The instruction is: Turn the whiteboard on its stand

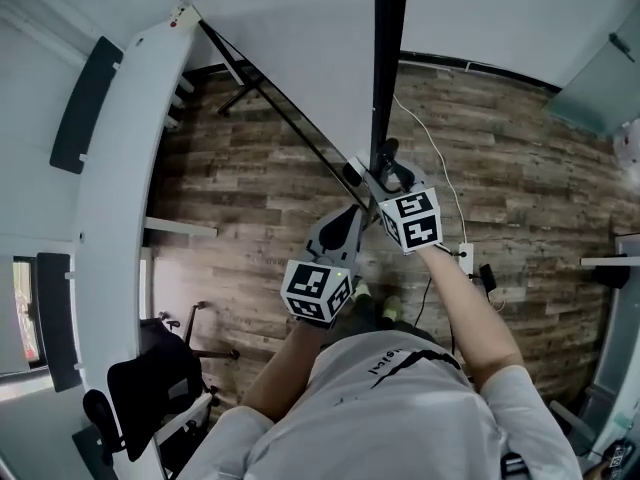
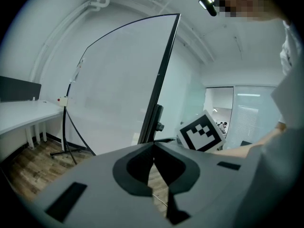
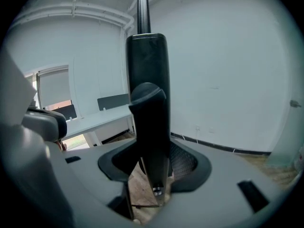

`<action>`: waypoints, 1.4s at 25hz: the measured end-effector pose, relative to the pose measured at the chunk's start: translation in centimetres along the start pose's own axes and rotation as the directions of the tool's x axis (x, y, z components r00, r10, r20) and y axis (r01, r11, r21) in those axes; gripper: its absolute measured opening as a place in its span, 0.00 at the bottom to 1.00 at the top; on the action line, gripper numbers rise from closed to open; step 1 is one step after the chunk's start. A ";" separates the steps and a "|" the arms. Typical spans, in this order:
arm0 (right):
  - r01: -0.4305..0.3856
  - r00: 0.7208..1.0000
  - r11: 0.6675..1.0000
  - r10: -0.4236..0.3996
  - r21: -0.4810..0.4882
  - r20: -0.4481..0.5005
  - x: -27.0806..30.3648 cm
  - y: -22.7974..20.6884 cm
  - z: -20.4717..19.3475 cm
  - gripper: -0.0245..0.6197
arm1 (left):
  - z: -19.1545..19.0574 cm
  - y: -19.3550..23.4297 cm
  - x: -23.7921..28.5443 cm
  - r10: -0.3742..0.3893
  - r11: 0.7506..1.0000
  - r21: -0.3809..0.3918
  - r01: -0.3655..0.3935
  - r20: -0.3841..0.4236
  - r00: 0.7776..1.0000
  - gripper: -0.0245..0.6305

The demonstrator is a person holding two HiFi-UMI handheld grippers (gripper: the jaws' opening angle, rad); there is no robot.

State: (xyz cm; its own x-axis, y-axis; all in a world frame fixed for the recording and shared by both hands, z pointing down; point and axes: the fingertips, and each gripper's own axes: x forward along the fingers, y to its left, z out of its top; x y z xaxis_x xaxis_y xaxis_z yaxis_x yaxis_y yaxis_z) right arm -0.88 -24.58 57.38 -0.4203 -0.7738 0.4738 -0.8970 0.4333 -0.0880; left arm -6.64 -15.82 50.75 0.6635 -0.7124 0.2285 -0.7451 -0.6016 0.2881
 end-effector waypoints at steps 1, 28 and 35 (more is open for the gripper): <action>-0.010 1.000 1.000 0.010 -0.002 -0.007 0.1 0.5 -0.1 0.34 | 0.0 -0.3 -0.3 0.010 1.000 0.002 -0.010 0.003 1.000 0.06; -0.210 0.978 0.977 0.209 -0.040 -0.026 -6.5 6.5 -0.3 0.31 | -0.1 -3.1 -4.3 0.115 0.993 0.000 -0.115 0.026 0.993 0.06; -0.207 0.958 0.978 0.202 0.004 0.203 -13.6 5.5 6.1 0.11 | 3.1 -5.7 -4.0 0.079 0.997 0.014 -0.080 0.058 0.995 0.06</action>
State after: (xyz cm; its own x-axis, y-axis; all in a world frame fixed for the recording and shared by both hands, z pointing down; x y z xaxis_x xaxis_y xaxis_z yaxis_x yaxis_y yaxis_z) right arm -0.97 -14.50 45.15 -0.6120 -0.7474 0.2585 -0.7908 0.5825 -0.1880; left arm -5.30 -10.64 45.31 0.5977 -0.7774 0.1960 -0.7965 -0.5478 0.2560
